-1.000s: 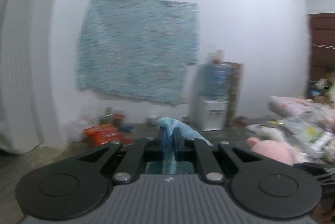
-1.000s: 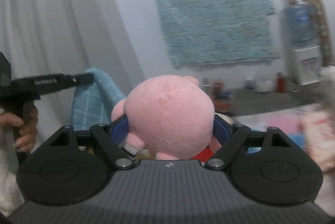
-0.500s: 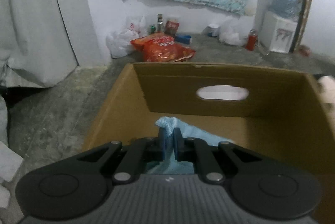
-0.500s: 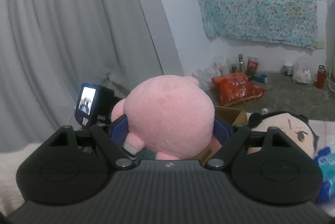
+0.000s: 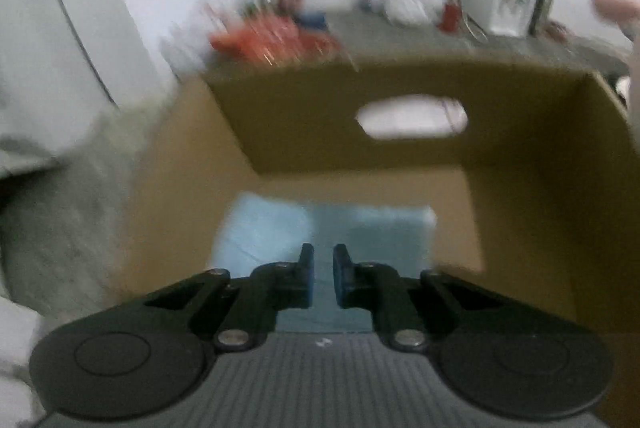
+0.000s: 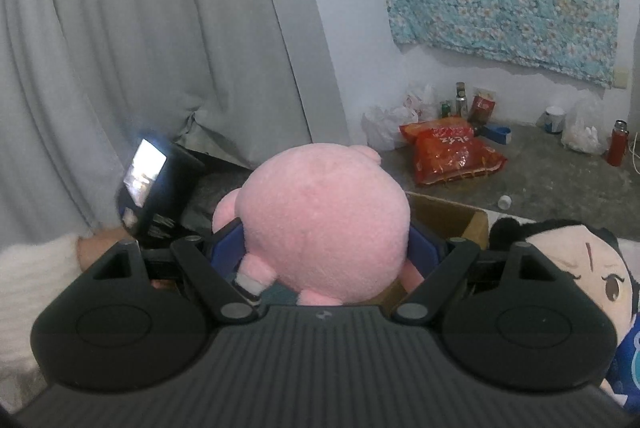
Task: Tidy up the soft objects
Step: 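Carry the towel with the left tool into the cardboard box while the right tool holds the pig, then lower the pink pig onto the towel in the box and open the right tool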
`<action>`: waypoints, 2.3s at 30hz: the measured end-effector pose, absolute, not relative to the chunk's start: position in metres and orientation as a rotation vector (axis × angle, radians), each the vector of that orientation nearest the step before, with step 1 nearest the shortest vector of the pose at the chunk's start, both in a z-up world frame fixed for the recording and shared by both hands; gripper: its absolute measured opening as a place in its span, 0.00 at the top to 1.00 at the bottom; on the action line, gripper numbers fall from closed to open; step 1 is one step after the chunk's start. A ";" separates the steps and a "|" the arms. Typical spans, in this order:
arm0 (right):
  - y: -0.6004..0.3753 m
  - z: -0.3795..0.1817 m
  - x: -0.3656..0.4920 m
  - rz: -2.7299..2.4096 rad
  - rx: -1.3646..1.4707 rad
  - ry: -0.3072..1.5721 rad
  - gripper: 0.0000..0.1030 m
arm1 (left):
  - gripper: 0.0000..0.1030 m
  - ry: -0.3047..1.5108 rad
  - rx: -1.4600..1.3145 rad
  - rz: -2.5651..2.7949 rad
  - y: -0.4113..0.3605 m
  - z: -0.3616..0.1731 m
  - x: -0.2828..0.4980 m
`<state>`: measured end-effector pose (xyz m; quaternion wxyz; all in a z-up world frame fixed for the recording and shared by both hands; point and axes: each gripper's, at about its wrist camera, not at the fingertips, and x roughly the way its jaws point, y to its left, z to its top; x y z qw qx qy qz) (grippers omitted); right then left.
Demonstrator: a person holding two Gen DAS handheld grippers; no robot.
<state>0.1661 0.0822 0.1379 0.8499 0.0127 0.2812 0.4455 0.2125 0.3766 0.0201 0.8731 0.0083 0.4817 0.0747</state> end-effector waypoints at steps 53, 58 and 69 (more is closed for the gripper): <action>0.068 0.120 0.194 0.914 0.061 0.651 0.18 | 0.76 0.866 -0.004 0.133 0.361 0.000 0.258; 0.075 0.121 0.197 0.909 0.055 0.669 0.18 | 0.97 0.944 -0.083 0.269 0.391 -0.009 0.251; 0.125 0.139 0.195 0.905 -0.083 0.701 0.17 | 0.60 0.909 -0.142 0.251 0.397 -0.002 0.238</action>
